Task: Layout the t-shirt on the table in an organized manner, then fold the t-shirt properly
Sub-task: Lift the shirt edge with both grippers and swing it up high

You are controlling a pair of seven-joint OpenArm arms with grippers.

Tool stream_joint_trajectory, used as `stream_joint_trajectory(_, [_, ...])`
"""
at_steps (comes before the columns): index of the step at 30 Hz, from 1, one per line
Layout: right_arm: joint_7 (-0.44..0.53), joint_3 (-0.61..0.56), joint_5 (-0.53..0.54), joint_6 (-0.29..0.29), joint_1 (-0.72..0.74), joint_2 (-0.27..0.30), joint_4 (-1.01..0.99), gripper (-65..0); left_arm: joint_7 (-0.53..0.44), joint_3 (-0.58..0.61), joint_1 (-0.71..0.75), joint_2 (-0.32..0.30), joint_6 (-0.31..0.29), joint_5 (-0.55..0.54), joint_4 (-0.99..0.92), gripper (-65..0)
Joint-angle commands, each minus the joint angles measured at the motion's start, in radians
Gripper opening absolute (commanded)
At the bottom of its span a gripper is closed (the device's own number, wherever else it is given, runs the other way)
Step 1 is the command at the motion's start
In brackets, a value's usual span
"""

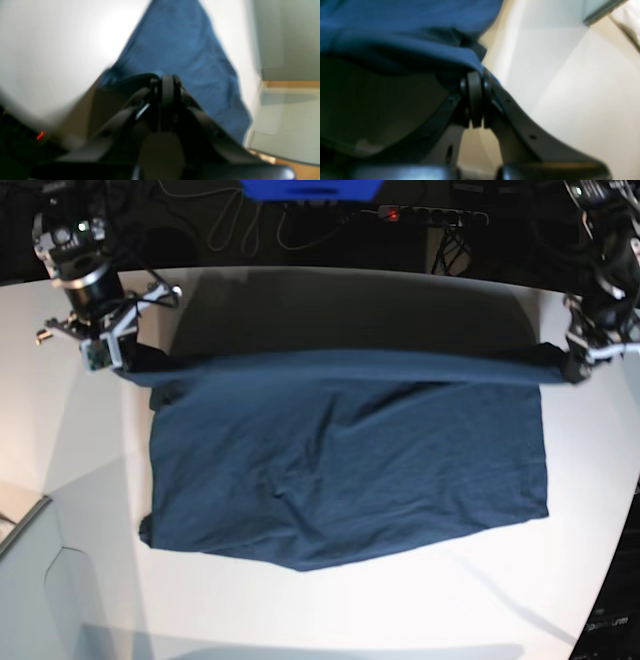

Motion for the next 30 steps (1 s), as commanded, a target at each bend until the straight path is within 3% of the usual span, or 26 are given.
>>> stream_joint_trajectory(1, [0.023,0.004,-0.001,0.005,0.033,0.008,0.004,-65.0,-0.019,-0.005,-0.036,-0.016,0.002,-0.026,0.011,-65.0])
stream_joint_trajectory(5, [-0.041,0.011,-0.001,0.127,0.199,0.003,-0.03,-65.0,-0.018,0.005,-0.197,-0.037,0.009,-0.026,-0.003,-65.0])
stream_joint_trajectory(9, [-0.166,0.009,-0.001,0.204,0.407,0.002,-0.073,-65.0,-0.018,0.128,-0.381,-0.106,0.011,-0.025,-0.064,-65.0])
stream_joint_trajectory(12, [-0.224,0.006,-0.001,0.259,0.572,0.005,-0.116,-65.0,-0.018,0.212,-0.518,-0.123,0.008,0.057,-0.151,-65.0])
stream_joint_trajectory(22, [-0.224,0.001,-0.001,0.27,1.09,0.029,-0.39,-65.0,-0.03,0.507,-1.086,-0.123,0.0,0.298,-0.553,-65.0])
stream_joint_trajectory(26, [-0.221,-0.006,-0.001,0.269,1.293,0.06,-0.567,-65.0,-0.039,0.571,-1.319,-0.117,0.0,0.325,-0.713,-65.0])
stream_joint_trajectory(30, [-0.198,-0.017,-0.003,0.265,1.463,0.086,-0.691,-65.0,-0.136,0.653,-1.486,-0.12,0.0,0.324,-0.793,-65.0])
